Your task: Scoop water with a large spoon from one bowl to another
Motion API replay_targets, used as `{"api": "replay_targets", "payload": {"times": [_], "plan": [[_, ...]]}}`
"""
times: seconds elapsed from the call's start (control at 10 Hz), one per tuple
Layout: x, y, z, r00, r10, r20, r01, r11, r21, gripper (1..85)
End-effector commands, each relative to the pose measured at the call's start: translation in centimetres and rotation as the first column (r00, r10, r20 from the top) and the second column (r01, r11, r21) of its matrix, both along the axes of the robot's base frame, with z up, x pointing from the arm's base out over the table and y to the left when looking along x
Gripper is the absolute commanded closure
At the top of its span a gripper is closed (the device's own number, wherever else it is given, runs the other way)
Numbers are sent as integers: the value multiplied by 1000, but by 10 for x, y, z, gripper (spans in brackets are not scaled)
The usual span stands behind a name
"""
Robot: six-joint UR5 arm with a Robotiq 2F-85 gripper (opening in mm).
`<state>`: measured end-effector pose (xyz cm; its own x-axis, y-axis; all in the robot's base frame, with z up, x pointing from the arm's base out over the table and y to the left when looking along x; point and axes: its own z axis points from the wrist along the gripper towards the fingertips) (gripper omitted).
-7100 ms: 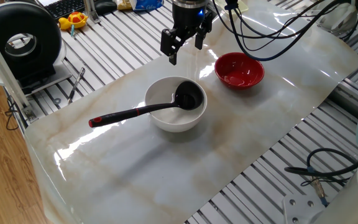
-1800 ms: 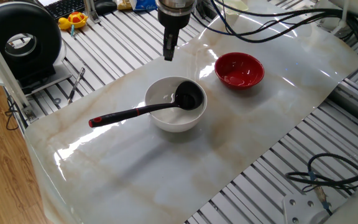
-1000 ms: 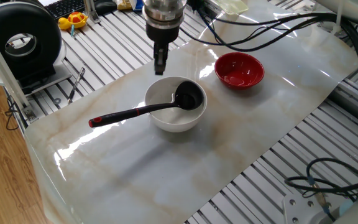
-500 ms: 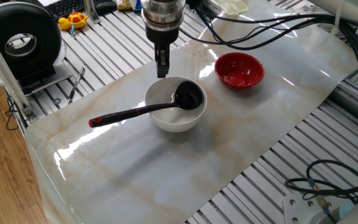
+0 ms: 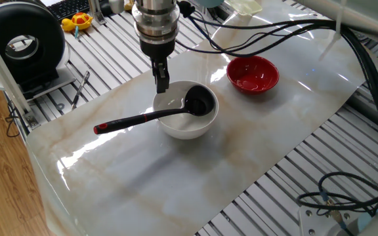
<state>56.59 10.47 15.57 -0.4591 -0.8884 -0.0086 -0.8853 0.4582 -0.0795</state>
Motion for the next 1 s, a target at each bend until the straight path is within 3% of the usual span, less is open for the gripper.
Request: {"api": "replay_targets", "payload": {"times": [0.0,0.2,0.3,0.5,0.6,0.8,0.9], "plan": [[-5,23,-2,997,78,-28,-76,996,55,320],[-3,62,-17,998,57,-21,-55,995,89,293],[-1,72,-21,999,49,-8,-48,995,83,290],[0,58,-12,996,87,-16,-86,994,68,293],[-4,64,-12,994,102,-29,-99,991,92,290],[-1,68,-14,994,112,-14,-110,989,96,290],[1,69,-19,993,115,1,-115,990,77,290]]}}
